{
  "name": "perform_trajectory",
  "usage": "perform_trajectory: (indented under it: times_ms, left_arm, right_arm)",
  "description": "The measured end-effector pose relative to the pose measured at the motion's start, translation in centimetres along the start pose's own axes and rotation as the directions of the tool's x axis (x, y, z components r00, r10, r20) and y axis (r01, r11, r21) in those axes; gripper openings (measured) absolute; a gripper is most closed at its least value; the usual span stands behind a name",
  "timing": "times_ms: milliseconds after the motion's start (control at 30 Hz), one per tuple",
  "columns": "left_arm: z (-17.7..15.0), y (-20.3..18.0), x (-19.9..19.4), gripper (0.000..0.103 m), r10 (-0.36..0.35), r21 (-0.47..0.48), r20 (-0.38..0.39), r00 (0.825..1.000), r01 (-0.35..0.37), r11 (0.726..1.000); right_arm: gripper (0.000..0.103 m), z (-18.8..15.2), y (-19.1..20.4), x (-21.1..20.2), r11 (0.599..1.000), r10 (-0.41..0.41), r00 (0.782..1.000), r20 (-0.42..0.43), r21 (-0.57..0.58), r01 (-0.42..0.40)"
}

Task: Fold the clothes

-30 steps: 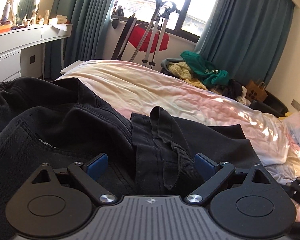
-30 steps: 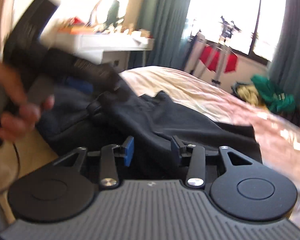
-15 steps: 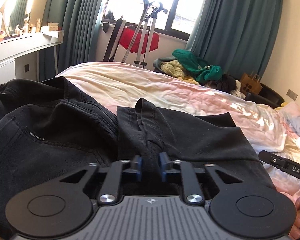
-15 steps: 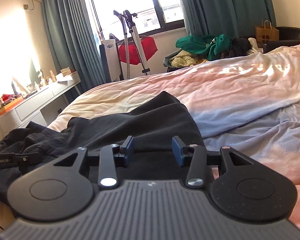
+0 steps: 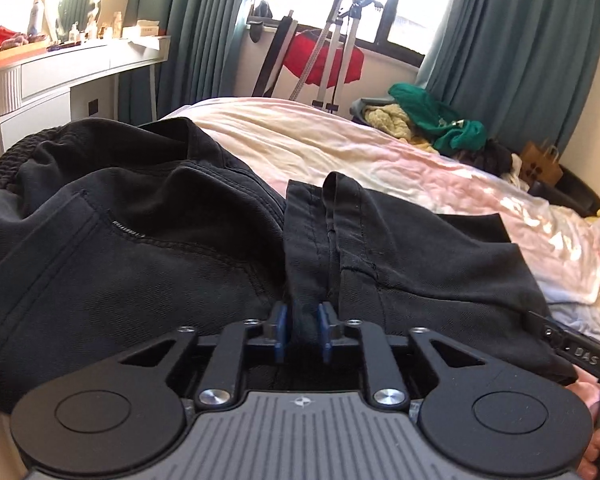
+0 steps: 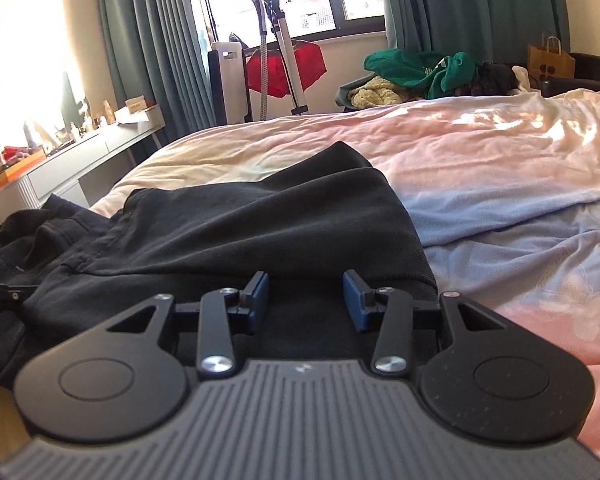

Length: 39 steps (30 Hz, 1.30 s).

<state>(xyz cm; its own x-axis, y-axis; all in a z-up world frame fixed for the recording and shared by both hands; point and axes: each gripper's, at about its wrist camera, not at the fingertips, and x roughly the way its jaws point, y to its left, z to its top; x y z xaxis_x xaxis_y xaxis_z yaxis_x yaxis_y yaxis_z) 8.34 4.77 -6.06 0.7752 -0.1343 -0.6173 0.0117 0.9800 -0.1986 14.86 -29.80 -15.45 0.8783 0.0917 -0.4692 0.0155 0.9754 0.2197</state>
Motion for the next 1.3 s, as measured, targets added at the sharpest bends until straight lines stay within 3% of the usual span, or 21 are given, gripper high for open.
perform_trajectory:
  times_ms: [67,133,167,233,400,533,700,733,800,933,1033,1167,1300]
  left_arm:
    - [-0.1,0.7,-1.2,0.057,0.032,0.003,-0.001,0.999,-0.032,0.999]
    - [0.2,1.5,-2.5,0.065,0.095,0.018,-0.022,0.995,-0.095,0.995]
    - [0.5,2.1,-3.3,0.076,0.128,0.004,-0.04,0.991,-0.128,0.992]
    - [0.9,3.8,-4.8,0.091,0.114,-0.043,-0.056,0.992,-0.116,0.992]
    - [1.0,8.9,-7.6,0.094,0.022,-0.21,-0.116,0.993,-0.046,0.977]
    - [0.5,12.7,-7.2,0.095,-0.077,-0.448,-0.151,0.986,0.001,0.894]
    - [-0.8,15.0,-5.0,0.097,-0.097,-0.602,-0.245,0.965,-0.073,0.795]
    - [-1.1,15.3,-4.8,0.097,-0.121,-0.63,-0.243,0.962,-0.062,0.774]
    - [-1.5,15.9,-4.7,0.097,-0.137,-0.669,-0.213,0.967,-0.042,0.742]
    - [-0.6,17.4,-3.7,0.097,-0.044,-0.68,-0.167,0.985,-0.083,0.728]
    - [-0.1,19.6,-2.0,0.097,-0.087,-0.769,-0.129,0.988,-0.044,0.638]
    - [0.1,22.2,-0.4,0.09,-0.062,-0.854,-0.044,0.997,-0.005,0.521]
    - [0.4,23.2,1.1,0.08,-0.014,-0.881,-0.017,1.0,-0.008,0.472]
  right_arm:
    - [0.044,0.1,0.0,-0.2,1.0,0.001,1.0,-0.001,0.006,-0.001]
    - [0.044,0.1,-0.1,-0.3,1.0,-0.001,1.0,-0.001,0.011,0.001]
    - [0.043,0.1,-0.1,-0.4,1.0,-0.003,1.0,-0.001,0.013,0.003]
    - [0.043,0.2,-0.3,-0.6,1.0,-0.007,1.0,0.0,0.016,0.007]
    - [0.043,0.2,-0.6,-1.1,0.999,-0.024,1.0,0.0,0.033,0.024]
    - [0.043,0.2,-0.5,-1.2,0.999,-0.03,1.0,-0.008,0.041,0.03]
    - [0.043,0.0,-0.2,-1.4,0.999,-0.04,0.999,-0.013,0.02,0.041]
    - [0.043,0.0,-0.2,-1.4,0.999,-0.041,0.999,-0.014,0.025,0.041]
    - [0.043,0.0,-0.2,-1.4,0.999,-0.041,0.999,-0.014,0.025,0.042]
    - [0.045,0.0,0.3,-1.3,0.999,-0.045,0.999,-0.007,0.003,0.045]
    - [0.045,0.0,0.7,-1.2,0.999,-0.047,0.999,-0.001,-0.014,0.047]
    - [0.045,0.0,1.2,-1.0,0.998,-0.05,0.999,0.006,-0.036,0.05]
    - [0.045,0.2,1.5,-1.1,0.998,-0.045,0.999,0.023,-0.044,0.046]
